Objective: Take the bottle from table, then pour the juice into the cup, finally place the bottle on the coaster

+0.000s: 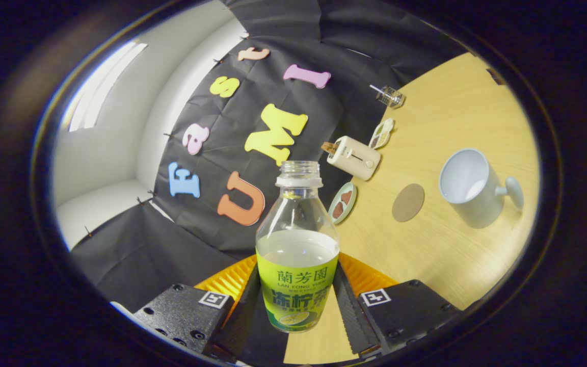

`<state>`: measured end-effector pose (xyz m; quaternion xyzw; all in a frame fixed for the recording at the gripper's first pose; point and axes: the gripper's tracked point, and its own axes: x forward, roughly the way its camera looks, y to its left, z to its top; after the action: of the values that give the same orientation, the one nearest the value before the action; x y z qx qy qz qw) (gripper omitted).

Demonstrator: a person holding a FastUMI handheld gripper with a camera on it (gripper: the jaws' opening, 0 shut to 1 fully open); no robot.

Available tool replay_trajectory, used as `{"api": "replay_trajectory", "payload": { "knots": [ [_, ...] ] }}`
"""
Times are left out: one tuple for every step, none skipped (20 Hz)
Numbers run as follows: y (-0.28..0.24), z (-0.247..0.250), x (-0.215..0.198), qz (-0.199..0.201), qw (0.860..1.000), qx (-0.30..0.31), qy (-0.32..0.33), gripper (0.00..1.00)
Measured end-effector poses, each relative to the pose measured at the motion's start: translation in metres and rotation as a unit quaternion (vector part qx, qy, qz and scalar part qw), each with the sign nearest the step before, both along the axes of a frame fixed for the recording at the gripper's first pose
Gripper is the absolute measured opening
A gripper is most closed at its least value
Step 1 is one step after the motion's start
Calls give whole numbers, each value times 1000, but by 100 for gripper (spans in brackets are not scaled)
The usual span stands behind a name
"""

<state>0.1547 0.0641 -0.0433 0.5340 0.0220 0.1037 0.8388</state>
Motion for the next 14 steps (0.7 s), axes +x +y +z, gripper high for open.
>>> {"api": "replay_trajectory", "payload": {
  "knots": [
    [2,2,0,8,1000,24,-3,79],
    [3,2,-2,12,999,48,-5,79],
    [5,2,-2,16,997,70,-3,79],
    [7,2,-3,19,996,90,-2,79],
    [10,2,-3,22,994,109,-1,79],
    [14,3,-4,27,991,128,-1,79],
    [14,5,-4,31,989,146,-3,79],
    [13,7,-6,33,986,164,-6,78],
    [12,7,-6,33,982,183,-7,78],
    [11,7,-7,35,979,201,-7,78],
    [11,7,-6,36,976,216,-6,78],
    [8,8,-5,36,973,227,-5,78],
    [6,5,-5,36,971,234,-2,78],
    [6,6,-7,37,970,240,1,79]
  ]
}}
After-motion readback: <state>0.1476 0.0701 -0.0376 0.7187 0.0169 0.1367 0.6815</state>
